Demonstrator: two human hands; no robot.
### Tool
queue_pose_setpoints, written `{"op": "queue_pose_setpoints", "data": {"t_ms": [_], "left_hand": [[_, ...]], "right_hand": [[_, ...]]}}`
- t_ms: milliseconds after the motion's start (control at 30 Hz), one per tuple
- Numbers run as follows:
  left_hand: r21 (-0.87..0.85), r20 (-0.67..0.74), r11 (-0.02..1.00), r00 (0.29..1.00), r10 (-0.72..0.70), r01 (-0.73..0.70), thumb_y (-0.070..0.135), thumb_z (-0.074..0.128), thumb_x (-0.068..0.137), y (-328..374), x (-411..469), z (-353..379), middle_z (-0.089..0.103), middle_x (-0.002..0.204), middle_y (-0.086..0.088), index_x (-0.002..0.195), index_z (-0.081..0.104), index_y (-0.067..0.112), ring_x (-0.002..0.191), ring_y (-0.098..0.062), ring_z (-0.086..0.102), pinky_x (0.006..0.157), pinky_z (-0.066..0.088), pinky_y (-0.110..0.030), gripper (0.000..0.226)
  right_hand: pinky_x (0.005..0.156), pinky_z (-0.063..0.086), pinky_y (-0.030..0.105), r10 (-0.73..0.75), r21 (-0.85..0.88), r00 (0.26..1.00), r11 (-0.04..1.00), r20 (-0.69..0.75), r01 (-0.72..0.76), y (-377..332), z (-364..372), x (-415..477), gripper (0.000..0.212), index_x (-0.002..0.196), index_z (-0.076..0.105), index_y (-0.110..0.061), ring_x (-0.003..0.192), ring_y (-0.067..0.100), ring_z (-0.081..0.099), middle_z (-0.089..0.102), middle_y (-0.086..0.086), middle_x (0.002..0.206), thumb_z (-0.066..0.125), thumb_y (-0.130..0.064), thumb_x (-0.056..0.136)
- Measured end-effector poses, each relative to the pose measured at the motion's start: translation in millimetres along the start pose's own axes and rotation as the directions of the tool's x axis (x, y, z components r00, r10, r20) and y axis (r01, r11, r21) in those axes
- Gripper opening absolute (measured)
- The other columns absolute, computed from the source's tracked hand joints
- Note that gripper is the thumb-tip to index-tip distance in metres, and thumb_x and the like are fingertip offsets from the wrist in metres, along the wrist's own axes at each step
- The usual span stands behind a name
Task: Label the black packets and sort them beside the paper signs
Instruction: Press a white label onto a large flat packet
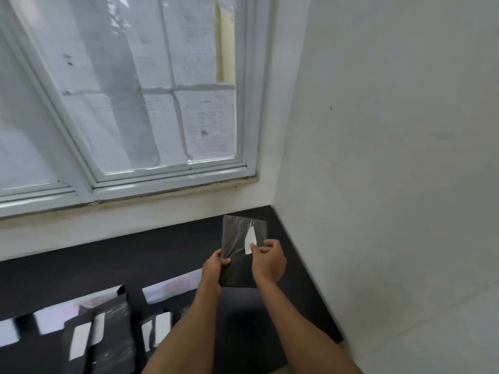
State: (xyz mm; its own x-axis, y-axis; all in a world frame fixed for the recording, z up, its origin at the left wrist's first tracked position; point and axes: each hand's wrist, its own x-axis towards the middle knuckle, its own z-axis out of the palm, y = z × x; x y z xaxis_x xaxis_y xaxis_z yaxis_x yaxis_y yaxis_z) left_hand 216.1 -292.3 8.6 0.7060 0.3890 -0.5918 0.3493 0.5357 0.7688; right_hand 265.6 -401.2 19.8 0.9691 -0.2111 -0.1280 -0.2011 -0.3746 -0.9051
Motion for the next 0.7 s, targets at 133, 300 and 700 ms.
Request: {"op": "queue_pose_setpoints", "data": {"t_ms": [133,300,700], "left_hand": [[-0.050,-0.025,0.998,0.999,0.047,-0.048,-0.001,0.050,0.082,22.4,-29.2,-43.9,0.065,0.116,-0.024,0.119,0.062,0.005,0.106,-0.041,0.060,0.096,0.050,-0.055,0.040],[-0.086,-0.071,0.984,0.986,0.149,-0.155,0.025,0.080,0.074,39.9,-66.1,-95.1,0.074,0.097,-0.016,0.101,0.071,0.010,0.093,-0.033,0.069,0.073,0.060,-0.040,0.032],[-0.107,-0.218,0.953,0.942,0.257,-0.284,0.027,0.081,0.073,74.5,-105.3,-211.3,0.071,0.096,-0.016,0.099,0.072,0.004,0.091,-0.031,0.067,0.069,0.057,-0.035,0.037]], "right_hand": [[0.089,0.046,0.038,-0.073,-0.075,0.997,0.994,0.014,0.074,-28.2,25.7,-50.5,0.029,0.097,0.057,-0.023,0.090,0.018,0.066,0.072,-0.009,0.081,0.075,-0.036,0.079],[0.088,0.042,0.036,-0.204,-0.139,0.978,0.968,0.049,0.209,-56.7,48.8,-107.1,0.028,0.096,0.059,-0.023,0.090,0.019,0.066,0.073,-0.006,0.086,0.073,-0.041,0.080],[0.079,0.054,0.029,-0.204,0.145,0.865,0.977,0.458,0.153,-97.3,83.6,-184.3,0.073,0.121,0.051,-0.018,0.101,0.020,0.060,0.060,0.006,0.120,0.089,-0.035,0.062]]}}
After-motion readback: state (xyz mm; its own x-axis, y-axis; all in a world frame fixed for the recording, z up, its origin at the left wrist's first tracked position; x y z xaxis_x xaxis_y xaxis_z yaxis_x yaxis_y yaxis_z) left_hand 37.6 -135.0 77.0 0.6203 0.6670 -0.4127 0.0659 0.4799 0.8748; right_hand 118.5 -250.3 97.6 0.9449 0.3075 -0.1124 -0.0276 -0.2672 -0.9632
